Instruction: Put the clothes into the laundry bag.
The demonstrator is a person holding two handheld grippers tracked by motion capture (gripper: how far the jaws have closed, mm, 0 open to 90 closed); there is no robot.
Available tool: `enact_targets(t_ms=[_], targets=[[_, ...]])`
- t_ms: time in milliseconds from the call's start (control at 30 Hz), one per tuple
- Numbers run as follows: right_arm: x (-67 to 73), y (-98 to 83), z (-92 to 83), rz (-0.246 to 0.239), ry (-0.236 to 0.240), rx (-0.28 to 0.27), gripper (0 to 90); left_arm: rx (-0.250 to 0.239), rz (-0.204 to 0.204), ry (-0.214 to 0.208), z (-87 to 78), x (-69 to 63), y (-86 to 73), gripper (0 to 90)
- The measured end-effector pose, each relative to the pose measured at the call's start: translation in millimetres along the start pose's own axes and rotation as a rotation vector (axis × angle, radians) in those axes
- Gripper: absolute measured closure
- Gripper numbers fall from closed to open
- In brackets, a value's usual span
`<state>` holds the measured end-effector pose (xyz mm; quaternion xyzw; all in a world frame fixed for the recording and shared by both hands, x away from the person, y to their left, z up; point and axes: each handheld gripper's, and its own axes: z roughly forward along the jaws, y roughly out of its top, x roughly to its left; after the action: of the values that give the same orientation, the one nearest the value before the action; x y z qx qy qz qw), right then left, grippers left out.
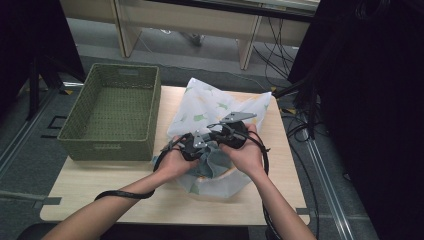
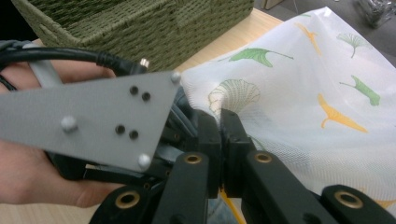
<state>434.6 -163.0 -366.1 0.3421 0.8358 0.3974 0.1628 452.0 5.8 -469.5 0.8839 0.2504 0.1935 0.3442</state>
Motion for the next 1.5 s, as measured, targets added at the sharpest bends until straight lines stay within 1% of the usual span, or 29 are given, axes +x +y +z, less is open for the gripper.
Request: enact_targets(t_ms=[33, 100, 167, 200, 233, 267, 300, 333, 433, 533, 567, 633, 667, 733, 767, 800, 900, 1000, 1033, 1133, 1167, 1200, 1233, 1267, 1300, 1333, 1433, 1467, 1500], targets=[[-0.7, -0.7, 0.7, 0.008, 0.001, -0.001, 89.9, -0.004, -0.006, 0.0, -0.4, -0.1, -0.5, 74.7], [-2.9, -1.9, 1.7, 0.004, -0.004, 0.001, 89.8, -0.02, 0.0, -0.01, -3.3, -0.8, -0.9, 70.8], [-4.4, -3.1, 2.6, 0.01, -0.008, 0.001, 89.8, -0.048, 0.024, -0.019, -8.6, -2.0, -0.9, 62.1], [-4.1, -3.6, 2.3, 0.034, -0.012, 0.008, 89.8, -0.062, 0.031, -0.023, -11.6, -2.6, -1.1, 56.4], [-6.5, -3.7, 3.1, 0.016, -0.012, 0.003, 89.8, -0.072, 0.041, -0.03, -14.8, -2.8, -1.3, 51.7], [-7.2, -3.8, 3.0, 0.017, -0.017, 0.002, 89.8, -0.086, 0.049, -0.038, -18.4, -3.0, -1.8, 46.6], [-7.0, -4.2, 2.7, 0.038, -0.019, 0.006, 89.8, -0.097, 0.056, -0.042, -22.4, -3.4, -2.2, 43.6], [-8.7, -4.2, 2.7, 0.023, -0.021, 0.002, 89.8, -0.102, 0.064, -0.047, -27.0, -3.8, -2.6, 41.4], [-10.4, -4.4, 2.4, 0.025, -0.021, -0.001, 89.8, -0.12, 0.079, -0.062, -40.9, -5.4, -2.7, 38.6], [-10.5, -4.5, 2.5, 0.024, -0.026, -0.001, 89.7, -0.155, 0.092, -0.077, -59.8, -10.6, -0.3, 38.3], [-10.4, -4.4, 2.4, 0.025, -0.024, -0.001, 89.7, -0.175, 0.092, -0.088, -66.2, -14.6, 1.3, 38.3], [-9.7, -4.0, 2.5, 0.032, -0.024, -0.002, 89.7, -0.199, 0.103, -0.106, -72.3, -22.1, 4.0, 38.0], [-10.0, -3.6, 2.5, 0.027, -0.022, -0.002, 89.7, -0.198, 0.117, -0.126, -74.9, -28.5, 6.0, 37.7], [-9.7, -3.3, 2.4, 0.025, -0.024, -0.002, 89.7, -0.201, 0.127, -0.151, -72.8, -39.6, 7.9, 35.0], [-9.3, -3.5, 2.4, 0.026, -0.022, -0.002, 89.6, -0.196, 0.134, -0.156, -71.2, -42.9, 8.2, 30.6], [-9.4, -3.6, 2.5, 0.021, -0.022, -0.004, 89.6, -0.195, 0.141, -0.164, -67.7, -47.0, 8.4, 28.9], [-8.5, -4.0, 2.2, 0.025, -0.021, -0.001, 89.6, -0.172, 0.139, -0.185, -54.1, -57.5, 6.6, 25.9], [-8.6, -4.0, 2.4, 0.024, -0.018, 0.001, 89.6, -0.143, 0.172, -0.18, -41.4, -65.5, 5.0, 24.9], [-8.7, -4.1, 2.5, 0.024, -0.018, 0.0, 89.6, -0.13, 0.177, -0.17, -34.9, -67.7, 4.3, 25.4], [-8.6, -4.2, 2.7, 0.026, -0.02, 0.002, 89.6, -0.086, 0.178, -0.146, -19.0, -69.2, 1.6, 33.7], [-8.9, -4.3, 3.1, 0.021, -0.019, 0.002, 89.6, -0.071, 0.169, -0.139, -14.8, -69.2, 0.5, 37.1], [-7.4, -4.7, 2.8, 0.044, -0.019, 0.008, 89.6, -0.061, 0.164, -0.131, -11.2, -69.0, -0.3, 44.0], [-7.9, -4.8, 3.0, 0.033, -0.018, 0.006, 89.6, -0.054, 0.152, -0.118, -8.3, -69.1, -1.2, 47.2], [-7.4, -5.1, 2.7, 0.042, -0.017, 0.009, 89.6, -0.048, 0.148, -0.107, -6.8, -69.3, -2.0, 50.5], [-8.6, -5.0, 3.0, 0.023, -0.017, 0.004, 89.6, -0.038, 0.141, -0.1, -4.9, -69.4, -2.6, 55.7], [-8.6, -5.1, 2.9, 0.022, -0.017, 0.005, 89.6, -0.039, 0.127, -0.101, -4.2, -69.6, -2.8, 59.4], [-8.4, -5.2, 3.2, 0.022, -0.014, 0.006, 89.7, -0.033, 0.104, -0.104, -2.3, -67.4, -3.0, 70.3], [-8.2, -5.2, 3.2, 0.022, -0.014, 0.007, 89.7, -0.033, 0.093, -0.112, -1.5, -65.3, -3.3, 74.0], [-7.7, -5.1, 3.1, 0.022, -0.014, 0.009, 89.7, -0.036, 0.084, -0.114, -0.9, -63.8, -3.8, 80.4]])
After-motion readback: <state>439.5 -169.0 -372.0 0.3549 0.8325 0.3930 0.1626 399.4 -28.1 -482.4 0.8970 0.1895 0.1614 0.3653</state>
